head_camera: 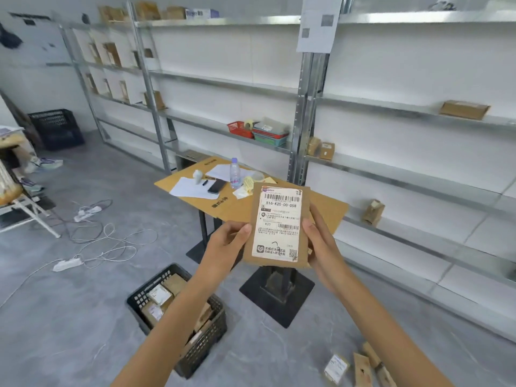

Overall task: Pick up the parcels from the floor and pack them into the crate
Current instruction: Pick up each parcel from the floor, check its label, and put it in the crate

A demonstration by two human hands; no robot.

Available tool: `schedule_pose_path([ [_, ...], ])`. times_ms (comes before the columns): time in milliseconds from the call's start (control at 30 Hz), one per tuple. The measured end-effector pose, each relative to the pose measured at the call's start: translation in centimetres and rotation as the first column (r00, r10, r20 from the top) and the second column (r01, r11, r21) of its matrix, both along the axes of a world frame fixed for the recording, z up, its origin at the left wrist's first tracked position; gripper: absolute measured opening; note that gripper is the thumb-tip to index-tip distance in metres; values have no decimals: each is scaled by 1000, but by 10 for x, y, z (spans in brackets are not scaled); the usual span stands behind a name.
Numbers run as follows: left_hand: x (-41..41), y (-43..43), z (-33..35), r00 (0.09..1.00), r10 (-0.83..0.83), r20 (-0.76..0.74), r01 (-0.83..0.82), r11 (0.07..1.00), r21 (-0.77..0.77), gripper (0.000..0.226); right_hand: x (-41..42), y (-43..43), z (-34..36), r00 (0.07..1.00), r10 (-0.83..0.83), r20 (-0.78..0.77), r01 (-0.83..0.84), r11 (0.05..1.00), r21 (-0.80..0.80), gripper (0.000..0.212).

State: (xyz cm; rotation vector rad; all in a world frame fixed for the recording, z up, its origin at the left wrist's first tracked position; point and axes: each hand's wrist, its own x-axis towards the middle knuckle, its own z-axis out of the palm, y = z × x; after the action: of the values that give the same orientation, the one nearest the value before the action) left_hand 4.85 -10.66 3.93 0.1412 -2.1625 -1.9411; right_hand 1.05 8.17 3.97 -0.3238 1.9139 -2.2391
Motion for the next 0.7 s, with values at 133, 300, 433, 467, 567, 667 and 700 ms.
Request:
schedule_pose_path([
  [133, 3, -76, -2, 1000, -6, 0, 6, 999, -48, 16, 5, -74, -2, 1000, -9, -14, 9, 1000, -13, 69],
  [300, 11, -169, -7, 1000, 13, 3, -12, 996, -83, 15, 12, -164, -11, 999, 20, -31, -21, 999, -35, 69],
  [433, 17, -229, -15, 999, 16, 28, -14, 996, -93, 13, 14, -222, -19, 999, 42, -17, -43, 998, -47, 71],
  [467, 17, -242, -16, 999, 15, 35, -11, 995, -103, 14, 13, -234, -21, 999, 49, -11, -49, 998, -43, 69],
  [567, 11, -276, -21, 998, 12, 63, -5, 994, -112, 13, 6, -267, -28, 998, 57, 14, -57, 998, -27, 66],
  [667, -4, -303, -30, 995, 10, 99, 1, 994, -107, 10, -12, -294, -40, 998, 43, 50, -43, 999, -6, 59],
  [700, -12, -312, -33, 994, 9, 109, 3, 994, -107, 8, -20, -302, -44, 997, 38, 61, -38, 999, 1, 55],
])
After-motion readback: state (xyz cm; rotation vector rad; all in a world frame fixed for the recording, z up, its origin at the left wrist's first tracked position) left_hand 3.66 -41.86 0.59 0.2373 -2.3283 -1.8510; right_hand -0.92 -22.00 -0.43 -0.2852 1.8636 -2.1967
